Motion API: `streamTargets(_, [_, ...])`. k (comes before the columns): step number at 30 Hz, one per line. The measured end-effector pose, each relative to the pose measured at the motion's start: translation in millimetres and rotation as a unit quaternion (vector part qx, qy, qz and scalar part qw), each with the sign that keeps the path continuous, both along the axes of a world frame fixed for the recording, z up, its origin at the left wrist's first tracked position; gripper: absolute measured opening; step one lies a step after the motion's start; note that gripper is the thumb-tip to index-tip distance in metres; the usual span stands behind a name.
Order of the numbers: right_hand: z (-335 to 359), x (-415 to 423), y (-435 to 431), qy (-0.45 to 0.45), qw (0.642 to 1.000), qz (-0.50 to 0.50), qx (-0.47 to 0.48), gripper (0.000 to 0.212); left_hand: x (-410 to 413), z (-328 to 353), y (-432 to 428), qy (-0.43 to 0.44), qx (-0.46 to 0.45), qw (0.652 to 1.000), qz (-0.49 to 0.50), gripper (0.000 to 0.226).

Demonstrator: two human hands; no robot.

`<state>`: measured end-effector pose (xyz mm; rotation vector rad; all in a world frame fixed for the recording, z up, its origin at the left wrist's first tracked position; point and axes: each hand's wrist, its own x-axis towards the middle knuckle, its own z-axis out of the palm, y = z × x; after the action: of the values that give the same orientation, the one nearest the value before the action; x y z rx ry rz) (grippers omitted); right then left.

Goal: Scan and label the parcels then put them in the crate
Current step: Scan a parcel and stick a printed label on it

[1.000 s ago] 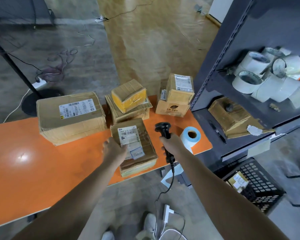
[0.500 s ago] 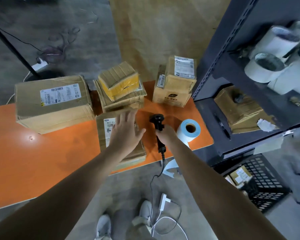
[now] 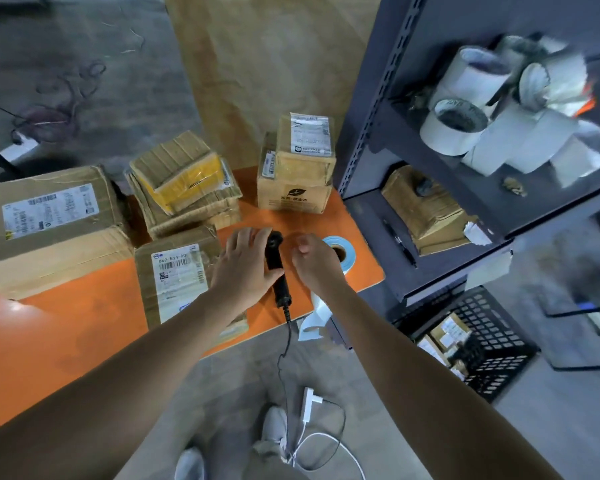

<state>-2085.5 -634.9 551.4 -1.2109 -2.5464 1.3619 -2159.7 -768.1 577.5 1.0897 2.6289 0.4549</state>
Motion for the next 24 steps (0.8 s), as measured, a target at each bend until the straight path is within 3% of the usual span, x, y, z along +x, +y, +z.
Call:
streamTargets(5, [-1, 21, 24, -0.019, 0.986, 0.022, 0.165, 0.034, 14, 3, 24, -0.016, 0.008, 1.000, -0.015, 0.074])
streamTargets(14, [-23, 15, 28, -0.150, 0.967, 0.066, 0.196, 0.059, 19, 10, 22, -0.055, 0.019, 0.998, 0.024, 0.074])
streamTargets(18, [-17, 19, 35, -0.166, 0.968, 0.060, 0.180, 0.065, 19, 18, 20, -0.073, 0.016, 0.997, 0.014, 0.073])
streamTargets(24, [21, 49, 42, -0.053, 0.996, -0.010, 0.073, 0.058, 19, 34, 25, -0.150, 0.046, 0.988, 0.012, 0.072])
